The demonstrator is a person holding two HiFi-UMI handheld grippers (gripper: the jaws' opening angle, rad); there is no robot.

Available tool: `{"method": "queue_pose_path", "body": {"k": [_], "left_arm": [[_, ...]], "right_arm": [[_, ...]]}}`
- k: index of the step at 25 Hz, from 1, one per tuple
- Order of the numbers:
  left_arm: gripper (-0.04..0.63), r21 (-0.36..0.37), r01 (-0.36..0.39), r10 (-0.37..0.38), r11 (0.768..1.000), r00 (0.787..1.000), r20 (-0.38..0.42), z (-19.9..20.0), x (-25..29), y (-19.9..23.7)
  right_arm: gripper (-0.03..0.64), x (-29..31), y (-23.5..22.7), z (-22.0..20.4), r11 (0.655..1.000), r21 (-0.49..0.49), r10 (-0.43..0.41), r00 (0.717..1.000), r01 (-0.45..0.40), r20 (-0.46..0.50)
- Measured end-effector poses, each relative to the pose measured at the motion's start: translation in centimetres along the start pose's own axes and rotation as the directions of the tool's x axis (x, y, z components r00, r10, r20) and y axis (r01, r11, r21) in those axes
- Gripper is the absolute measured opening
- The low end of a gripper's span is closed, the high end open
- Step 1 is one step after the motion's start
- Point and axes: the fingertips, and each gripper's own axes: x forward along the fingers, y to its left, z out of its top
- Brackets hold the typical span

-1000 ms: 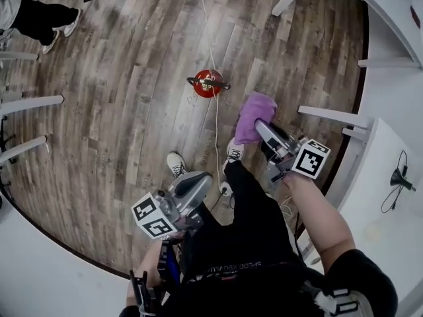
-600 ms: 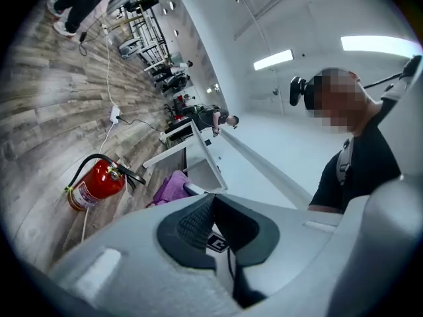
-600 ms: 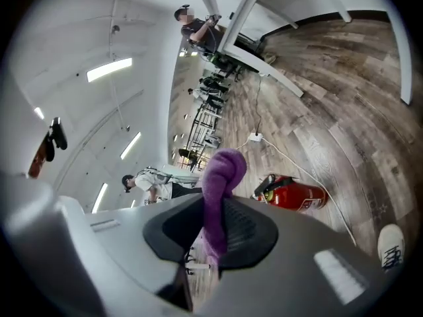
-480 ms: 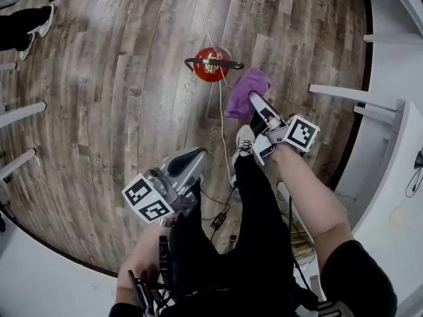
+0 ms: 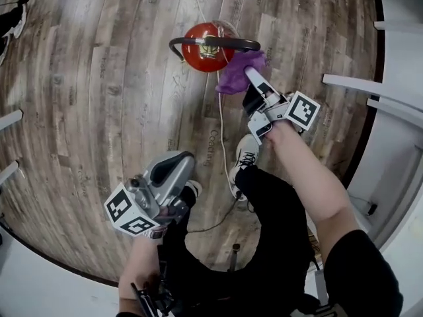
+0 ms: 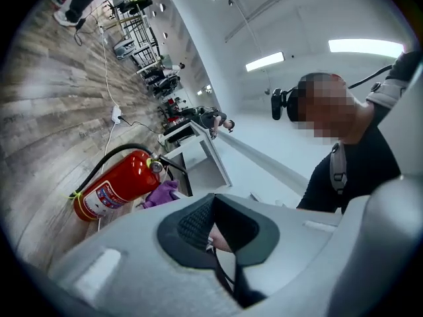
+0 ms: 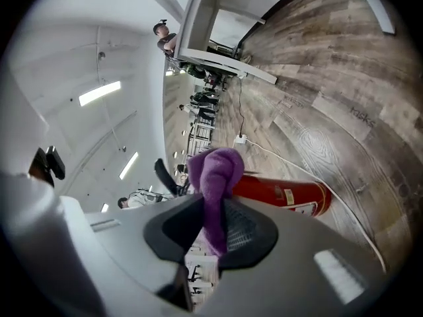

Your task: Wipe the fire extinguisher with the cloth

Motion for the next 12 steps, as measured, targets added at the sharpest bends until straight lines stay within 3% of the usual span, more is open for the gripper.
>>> {"method": "queue_pose_path", "body": {"k": [7,12], "left_arm": [[-0.005,0.004,0.047,-0.047,0.999,0.999,-0.002,-4.9,0.8,6.6],[-0.005,0.039,0.070,-0.070,0.997,0.997,-0.015,-5.4,0.5,9.9]], "right_arm": [[0.067,4.1,-7.3,1.5,0.987,0.018,0.157,0.988,-0.157,-0.006],[0.067,7.1,-14.3,-1.1,0.980,0.051,0.193,0.981,-0.191,-0.037]]}}
